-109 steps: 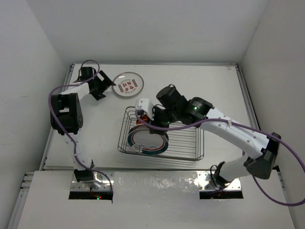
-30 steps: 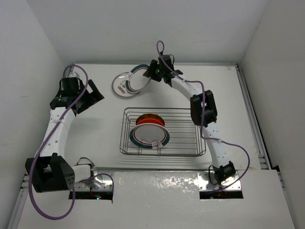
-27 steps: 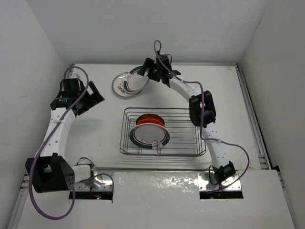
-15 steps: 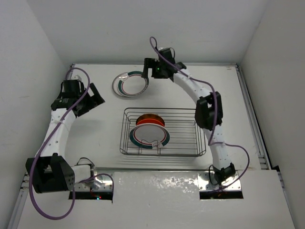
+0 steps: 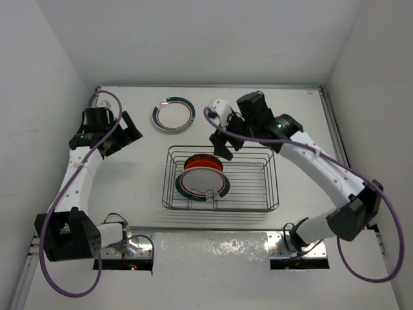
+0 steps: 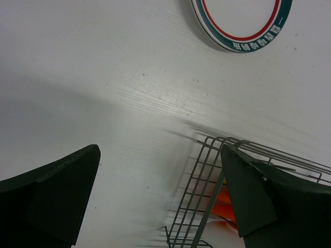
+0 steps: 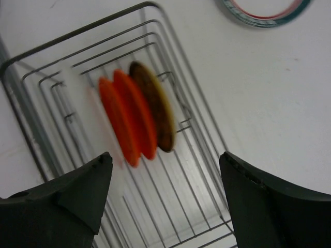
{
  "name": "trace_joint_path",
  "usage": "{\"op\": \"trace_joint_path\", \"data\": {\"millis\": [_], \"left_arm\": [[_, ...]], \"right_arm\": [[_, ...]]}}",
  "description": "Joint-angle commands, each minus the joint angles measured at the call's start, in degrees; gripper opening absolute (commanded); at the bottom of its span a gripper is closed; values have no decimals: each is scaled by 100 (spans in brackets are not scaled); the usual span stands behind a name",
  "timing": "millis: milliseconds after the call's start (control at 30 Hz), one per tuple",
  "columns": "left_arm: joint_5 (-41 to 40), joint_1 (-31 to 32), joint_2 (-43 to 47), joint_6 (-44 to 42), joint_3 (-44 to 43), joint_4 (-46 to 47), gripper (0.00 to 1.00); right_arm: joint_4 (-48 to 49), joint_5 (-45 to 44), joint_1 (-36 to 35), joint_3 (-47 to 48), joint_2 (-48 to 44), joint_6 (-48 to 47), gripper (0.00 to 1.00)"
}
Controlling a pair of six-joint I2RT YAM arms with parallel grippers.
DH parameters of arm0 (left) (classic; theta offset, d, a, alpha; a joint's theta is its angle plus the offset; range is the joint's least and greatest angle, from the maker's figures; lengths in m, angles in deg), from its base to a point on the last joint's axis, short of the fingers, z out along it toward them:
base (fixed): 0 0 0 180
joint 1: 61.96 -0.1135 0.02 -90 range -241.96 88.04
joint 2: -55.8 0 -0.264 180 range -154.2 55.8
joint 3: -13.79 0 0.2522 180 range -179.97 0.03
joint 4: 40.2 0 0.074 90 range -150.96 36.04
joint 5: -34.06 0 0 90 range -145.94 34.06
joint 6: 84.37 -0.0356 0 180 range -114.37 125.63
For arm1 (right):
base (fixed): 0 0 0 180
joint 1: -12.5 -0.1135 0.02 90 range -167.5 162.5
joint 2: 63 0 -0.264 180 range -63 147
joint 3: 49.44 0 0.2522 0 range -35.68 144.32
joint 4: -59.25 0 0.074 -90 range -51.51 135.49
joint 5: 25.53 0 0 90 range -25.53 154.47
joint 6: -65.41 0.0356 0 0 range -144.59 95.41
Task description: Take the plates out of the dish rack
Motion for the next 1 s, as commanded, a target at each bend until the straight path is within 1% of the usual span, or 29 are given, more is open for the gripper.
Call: {"op": "trace_joint_path", "data": {"millis": [0, 67, 167, 200, 300, 467, 533, 567, 600, 667, 800, 833, 967], "left_arm": [[239, -22, 149, 39, 41, 369, 100], [292, -22, 158, 4, 77, 387, 100], [301, -22, 210, -49, 199, 423, 100], [319, -22, 219, -75, 226, 423, 100], [328, -22, 281, -128, 323, 431, 100], [293, -31, 307, -154, 437, 466, 100], [293, -31, 307, -163, 455, 484, 100], [266, -31, 307, -163, 455, 493, 100], [257, -22, 299, -163, 455, 493, 100], [223, -22, 290, -172, 455, 510, 100], [213, -22, 281, -198, 455, 510, 100], [205, -22, 272, -198, 464, 519, 100], [161, -22, 228, -198, 455, 537, 100]], "right_arm": [[94, 507, -408, -629, -425, -780, 80], [252, 525, -629, -815, -583, -771, 77], [419, 403, -1068, -1052, -576, -780, 72], [515, 246, -1130, -1114, -549, -788, 67], [639, 165, -1332, -1123, -383, -806, 58], [779, -125, -1701, -1070, -22, -806, 52], [894, -282, -1842, -1123, 40, -771, 38], [981, -370, -1886, -1184, 92, -780, 29], [1026, -510, -1930, -1202, 110, -780, 22], [1061, -714, -1983, -1211, 110, -780, 20], [991, -1117, -2141, -992, -100, -841, 8], [913, -1292, -2211, -774, -153, -885, 4], [526, -1548, -2326, -140, -373, -868, 2]]}}
